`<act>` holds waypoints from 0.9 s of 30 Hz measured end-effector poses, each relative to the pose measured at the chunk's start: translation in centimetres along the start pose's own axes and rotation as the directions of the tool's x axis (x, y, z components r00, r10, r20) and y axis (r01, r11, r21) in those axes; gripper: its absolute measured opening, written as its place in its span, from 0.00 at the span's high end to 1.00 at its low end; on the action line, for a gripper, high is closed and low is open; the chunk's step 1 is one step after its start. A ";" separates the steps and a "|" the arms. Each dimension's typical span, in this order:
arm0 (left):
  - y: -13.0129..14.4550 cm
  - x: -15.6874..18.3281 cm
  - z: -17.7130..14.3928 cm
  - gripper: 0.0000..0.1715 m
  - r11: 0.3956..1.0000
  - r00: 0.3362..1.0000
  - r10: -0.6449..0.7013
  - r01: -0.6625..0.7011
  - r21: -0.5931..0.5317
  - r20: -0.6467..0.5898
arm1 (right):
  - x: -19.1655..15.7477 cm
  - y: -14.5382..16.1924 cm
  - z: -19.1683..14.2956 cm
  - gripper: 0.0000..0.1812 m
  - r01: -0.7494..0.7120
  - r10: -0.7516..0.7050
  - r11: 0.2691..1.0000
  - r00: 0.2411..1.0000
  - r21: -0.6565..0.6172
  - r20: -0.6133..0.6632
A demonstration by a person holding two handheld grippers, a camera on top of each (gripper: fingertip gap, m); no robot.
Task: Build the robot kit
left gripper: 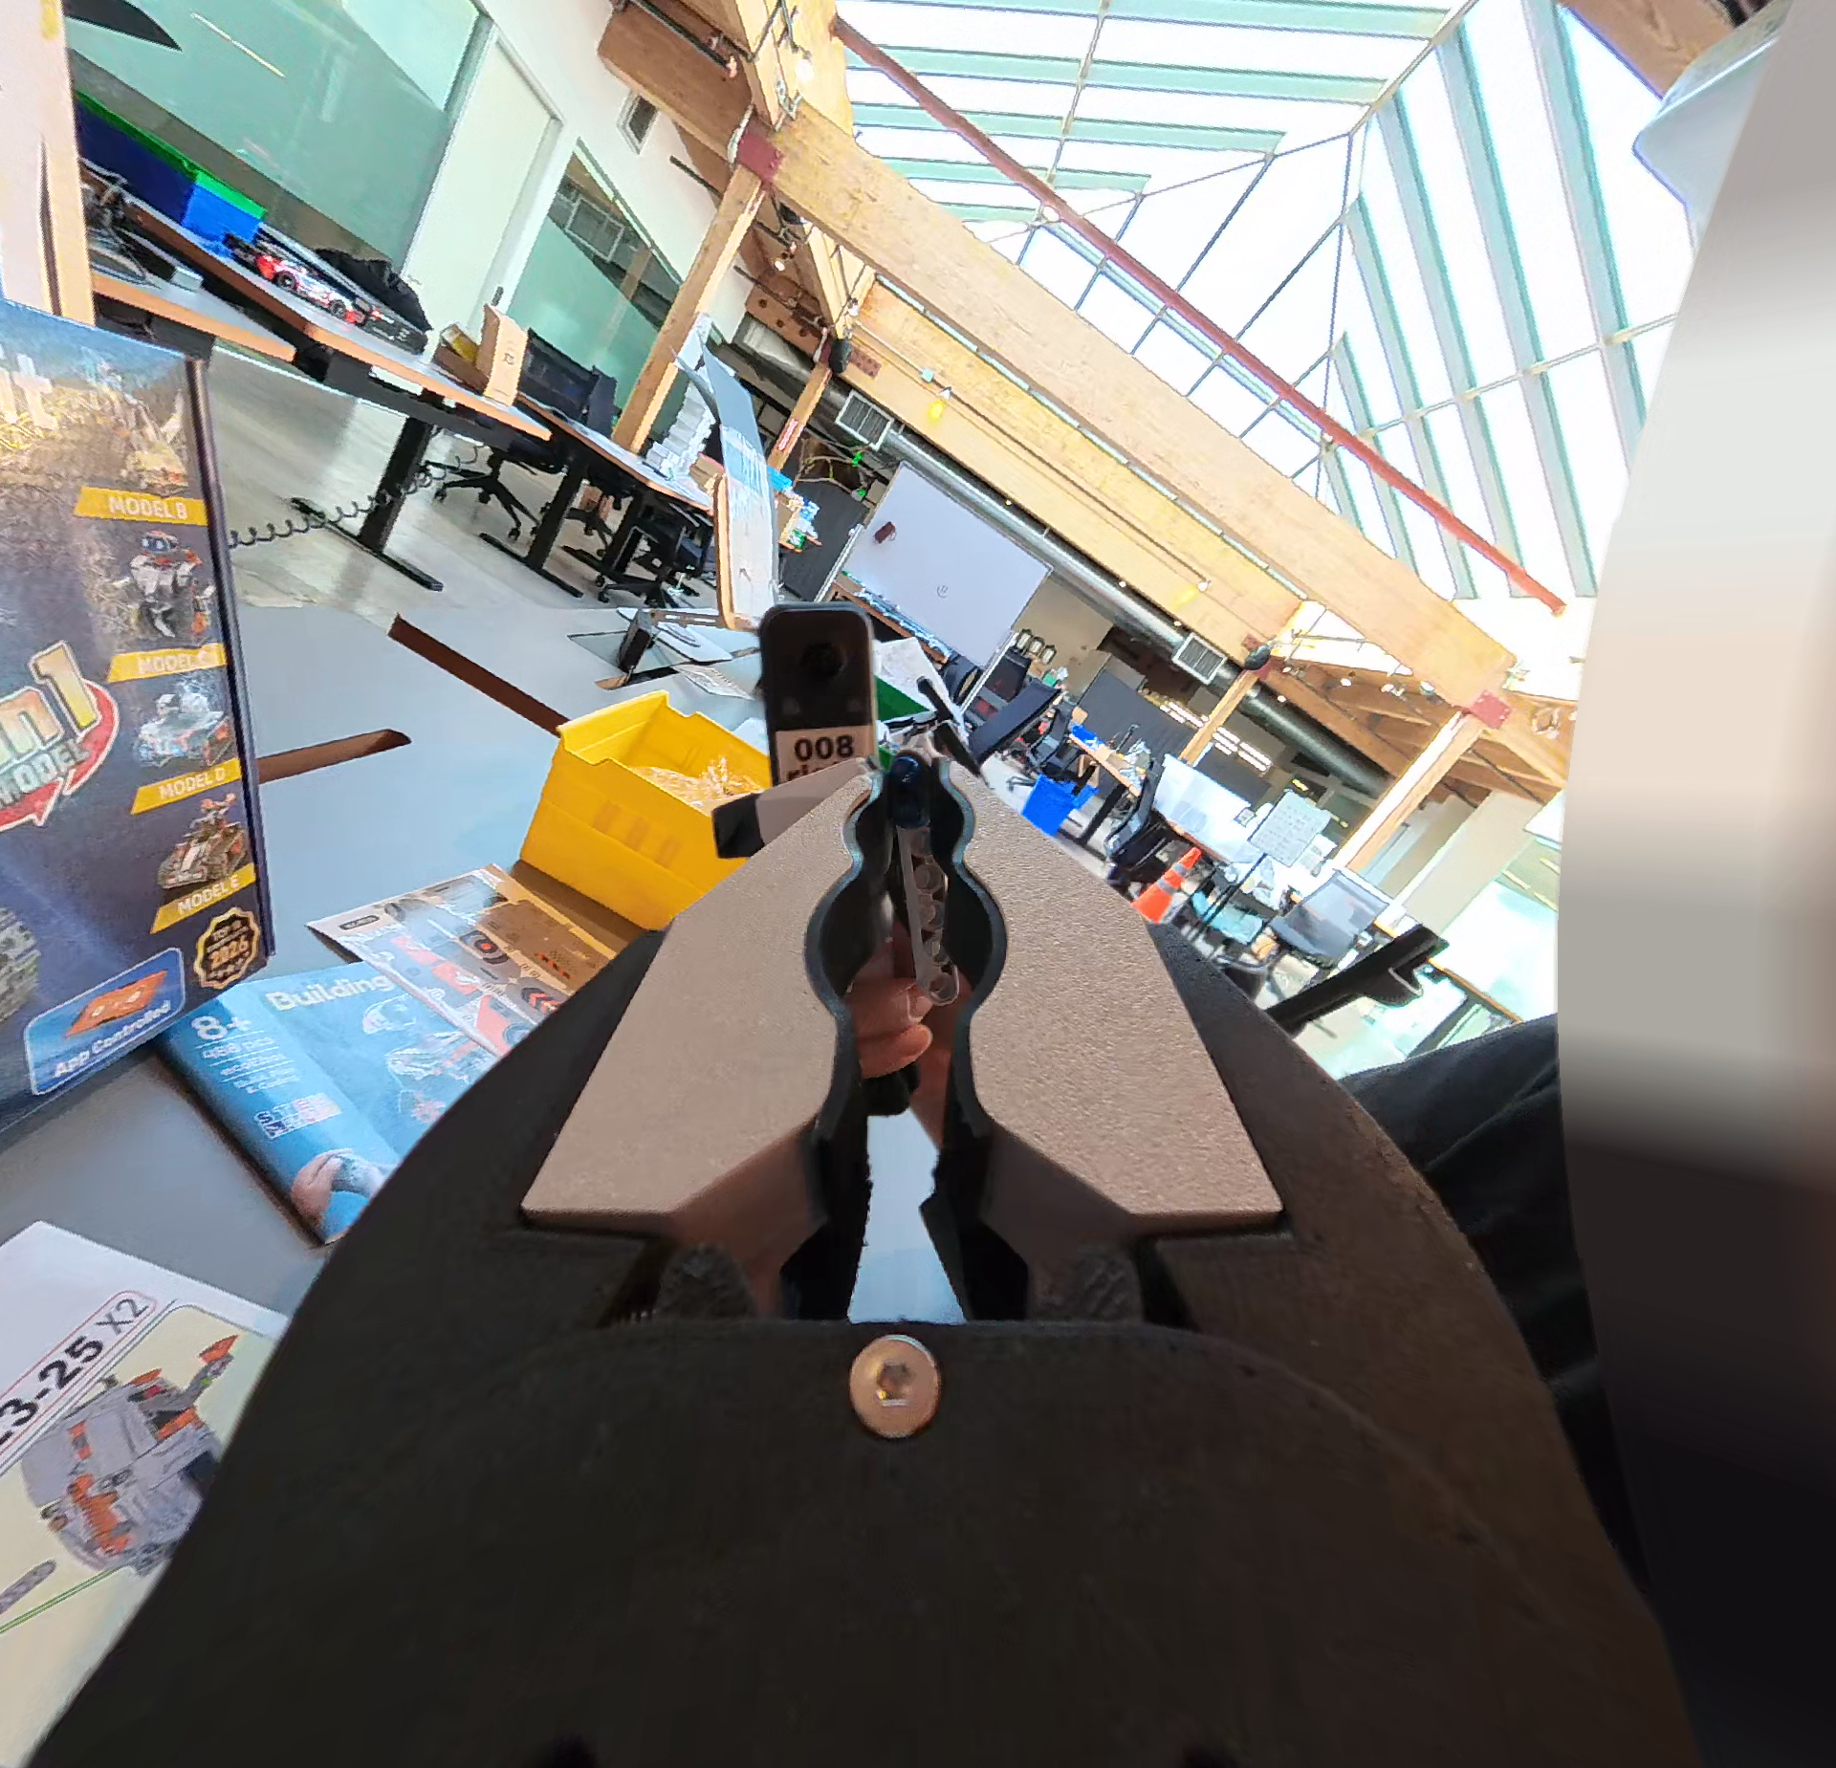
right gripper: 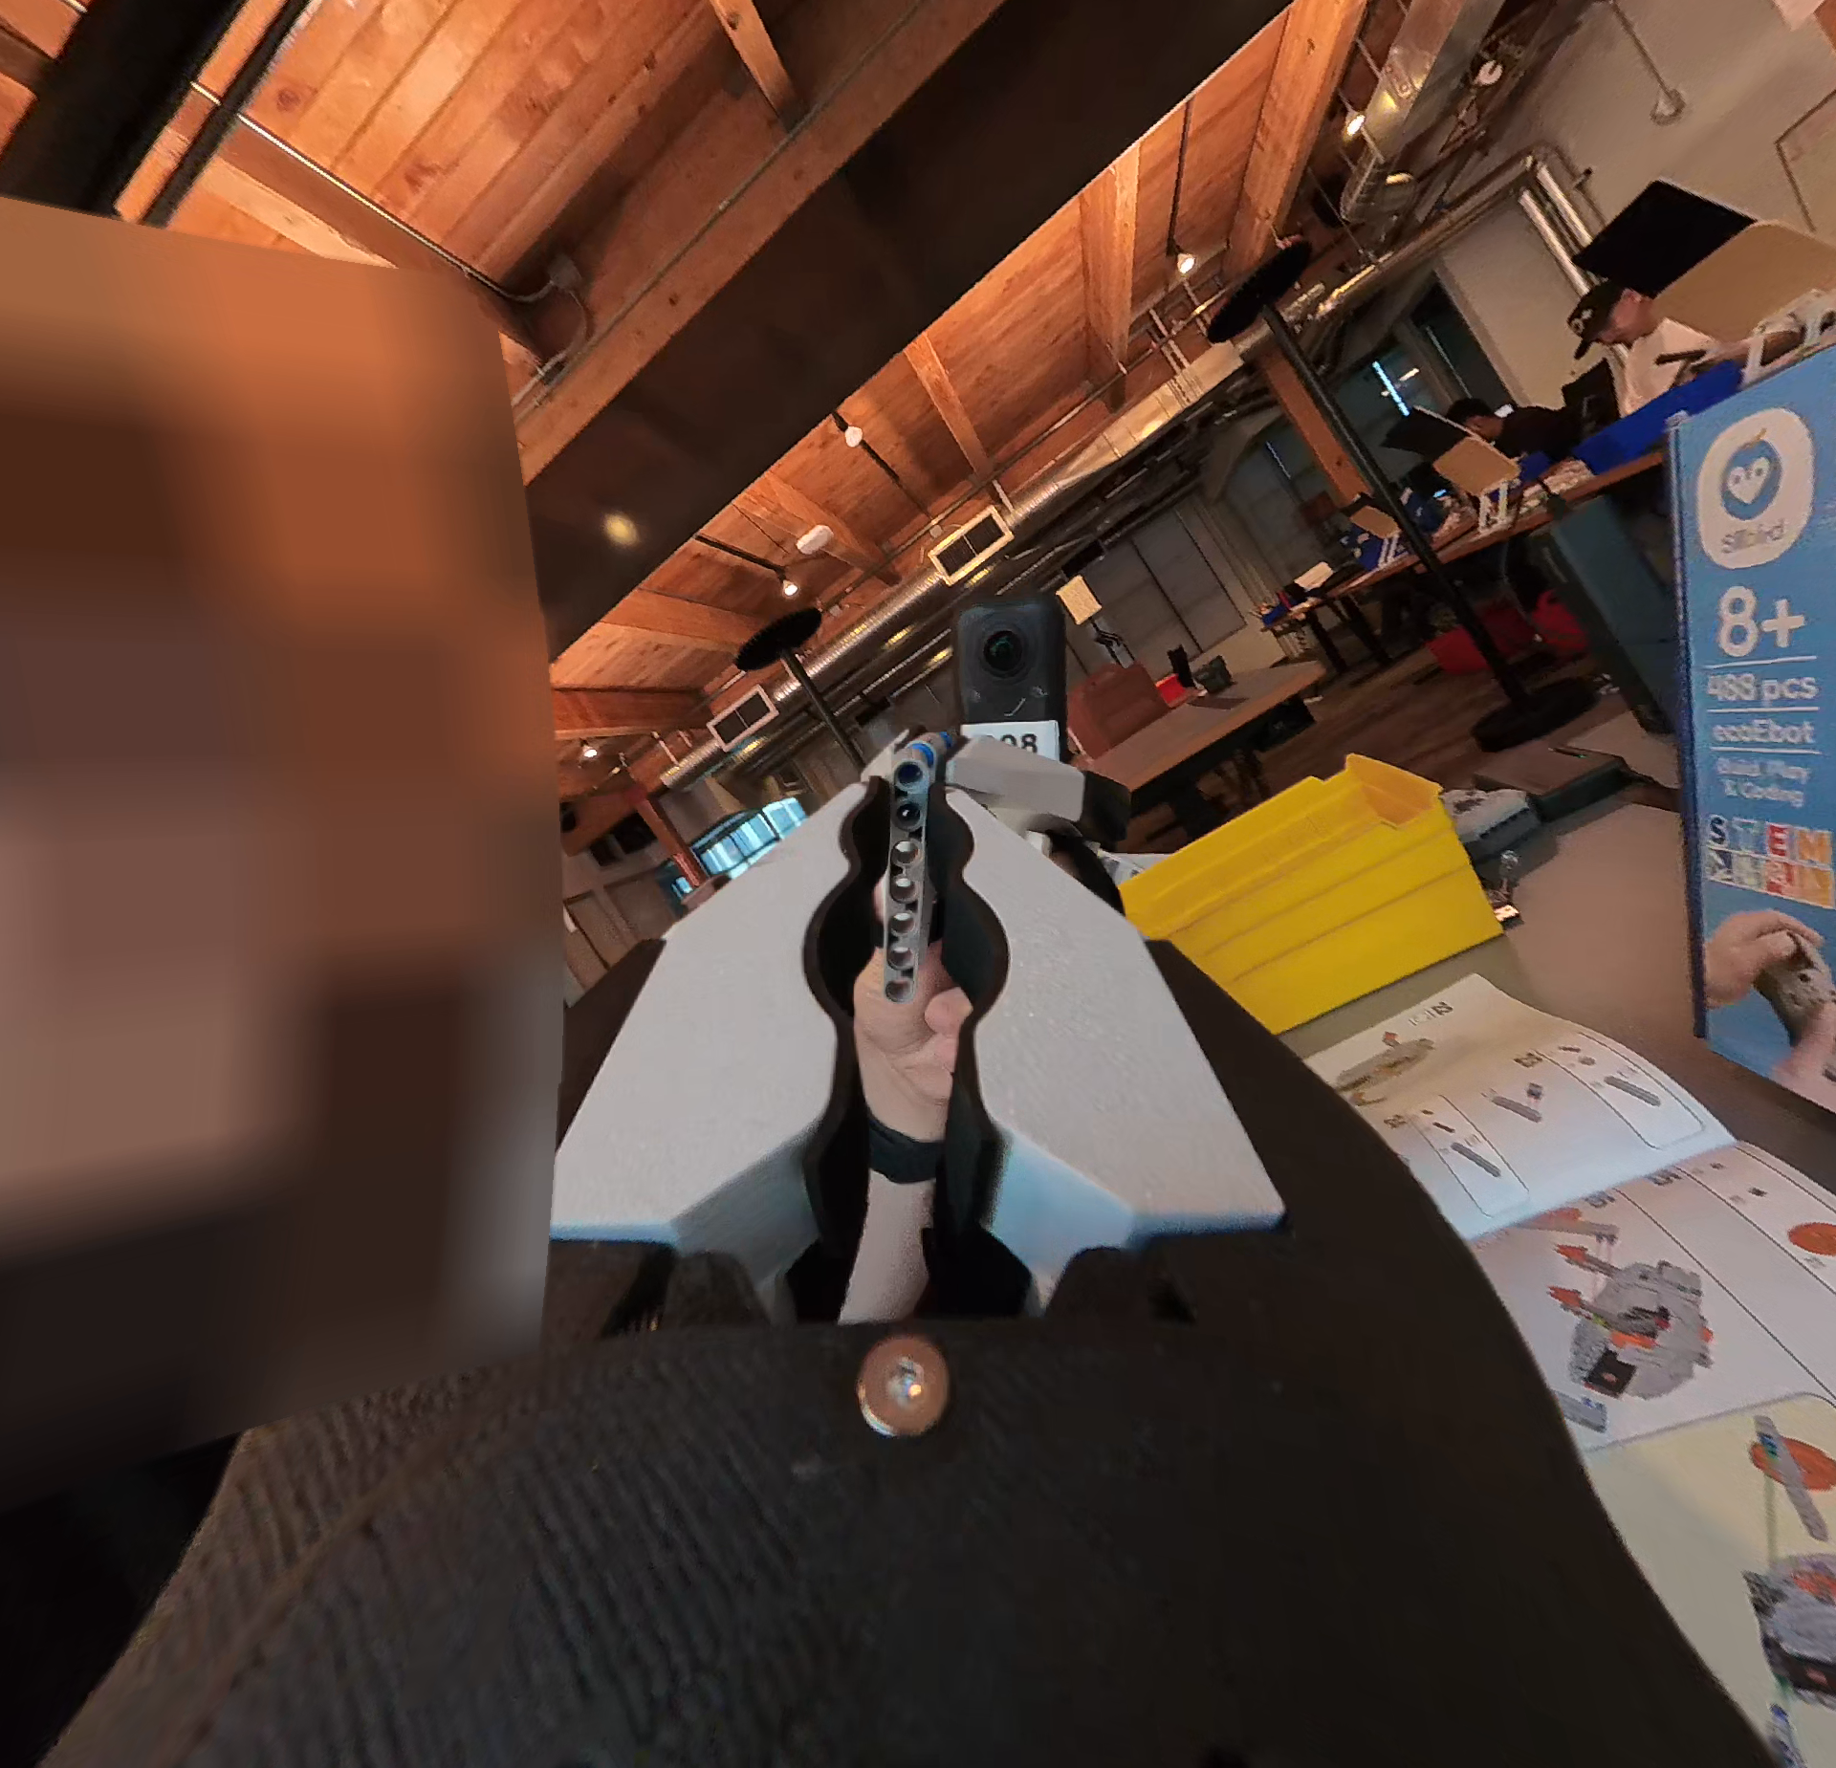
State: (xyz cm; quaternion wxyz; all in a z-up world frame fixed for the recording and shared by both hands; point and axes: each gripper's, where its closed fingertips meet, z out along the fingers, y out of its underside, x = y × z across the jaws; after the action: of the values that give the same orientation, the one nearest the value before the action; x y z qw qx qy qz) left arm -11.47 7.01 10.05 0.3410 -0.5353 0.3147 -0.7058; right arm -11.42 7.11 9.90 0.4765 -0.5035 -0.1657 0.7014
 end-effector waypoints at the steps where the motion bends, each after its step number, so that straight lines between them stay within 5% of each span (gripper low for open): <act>1: 0.0 0.0 0.0 0.97 1.000 1.000 0.011 -0.011 -0.003 0.010 | 0.0 0.0 0.0 0.98 0.012 -0.012 1.000 1.000 -0.007 -0.018; 16: 0.3 -1.1 -0.4 0.97 0.987 0.975 0.157 -0.148 -0.068 0.157 | 1.3 0.5 0.0 0.98 0.151 -0.173 0.982 0.960 -0.114 -0.220; 27: 0.6 0.0 -0.7 0.97 0.997 1.000 0.014 -0.013 -0.073 0.010 | 0.2 1.0 0.4 0.98 0.138 -0.157 0.981 0.978 -0.139 -0.140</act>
State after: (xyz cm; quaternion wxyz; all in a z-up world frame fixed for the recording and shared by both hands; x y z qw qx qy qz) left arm -12.08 6.77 9.41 0.3278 -0.5490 0.3419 -0.6887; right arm -12.24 6.87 9.24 0.5049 -0.5709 -0.2113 0.6120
